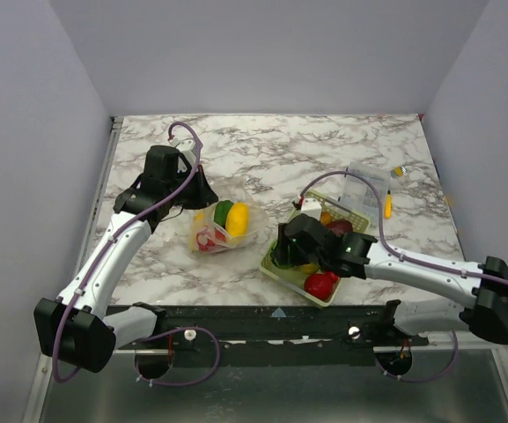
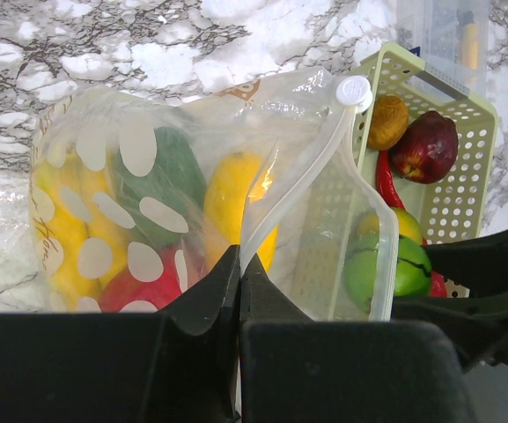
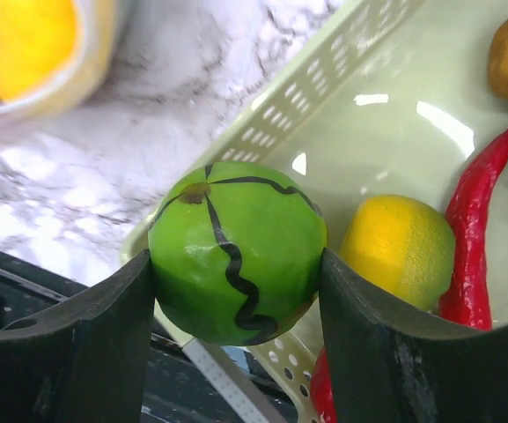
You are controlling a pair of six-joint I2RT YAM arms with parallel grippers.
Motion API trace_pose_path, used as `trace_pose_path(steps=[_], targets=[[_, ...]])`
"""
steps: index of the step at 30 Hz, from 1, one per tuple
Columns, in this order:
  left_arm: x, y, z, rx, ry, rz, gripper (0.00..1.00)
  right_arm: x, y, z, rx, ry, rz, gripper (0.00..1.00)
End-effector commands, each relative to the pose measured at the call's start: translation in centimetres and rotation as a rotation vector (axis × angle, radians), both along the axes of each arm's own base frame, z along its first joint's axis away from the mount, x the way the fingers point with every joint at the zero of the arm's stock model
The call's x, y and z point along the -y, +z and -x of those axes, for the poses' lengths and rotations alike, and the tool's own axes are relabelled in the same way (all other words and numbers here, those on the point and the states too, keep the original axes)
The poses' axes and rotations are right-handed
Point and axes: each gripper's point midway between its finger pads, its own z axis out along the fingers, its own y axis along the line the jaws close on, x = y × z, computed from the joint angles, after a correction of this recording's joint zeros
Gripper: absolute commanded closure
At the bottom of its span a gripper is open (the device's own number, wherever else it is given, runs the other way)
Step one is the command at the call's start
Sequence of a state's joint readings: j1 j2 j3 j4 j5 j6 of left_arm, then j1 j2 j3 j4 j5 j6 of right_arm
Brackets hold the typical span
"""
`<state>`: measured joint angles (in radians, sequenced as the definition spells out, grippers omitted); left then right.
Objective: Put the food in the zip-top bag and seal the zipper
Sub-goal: Pick up the fake fruit from the bin, then place the fake fruit in the zipper food storage bag.
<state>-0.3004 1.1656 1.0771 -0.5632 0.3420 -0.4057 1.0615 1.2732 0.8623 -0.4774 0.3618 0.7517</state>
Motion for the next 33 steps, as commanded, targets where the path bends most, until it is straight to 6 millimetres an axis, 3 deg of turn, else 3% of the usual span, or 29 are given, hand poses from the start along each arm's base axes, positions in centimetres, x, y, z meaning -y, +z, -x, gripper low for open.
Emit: trace_pose_path(steps=[1,6,10,17,21,23,24,27,33], targets=[[0.2,0.3,-0.1,0.002,-0.009,0.017,1.0,1.1,3.2,-0.8,0.108,-0.057,-0.076,0.8],[0.2,0.4,-0.1,0.004,-0.009,0.018,1.0,1.9,5.5,-0.9,0.164,-0.077,-0.136,0.9],[0.3,0.4,-0.1,0.003,-0.011,0.021,1.0,1.0,8.6,-1.0,0.212,-0.048,-0.228,0.92],[0.2,0.4,0.0,0.005,-0.01,0.019,1.0,-3.0,15.6,-1.5,0.33,0.081,-0.422,0.92],[0.3,0.4,0.0,0.006,-0.013,0.021,1.0,-6.7,17.2,-2.2,0.342,0.167,-0.457,0.89],[0.3,0.4,0.0,0.005,-0.013,0.021,1.0,-8.5,17.8,-2.8,0.349,0.197,-0.454,0.84],[0.2,0.4,0.0,0.006,-0.013,0.021,1.0,-10.5,17.1,-4.0,0.35,0.214,-0.417,0.72],[0.2,0.5,0.1,0.01,-0.012,0.02,1.0,-11.9,15.7,-4.9,0.335,0.219,-0.366,0.62],[0.3,0.6,0.1,0.009,-0.02,0.026,1.0,-14.5,13.2,-5.7,0.291,0.254,-0.321,0.27]])
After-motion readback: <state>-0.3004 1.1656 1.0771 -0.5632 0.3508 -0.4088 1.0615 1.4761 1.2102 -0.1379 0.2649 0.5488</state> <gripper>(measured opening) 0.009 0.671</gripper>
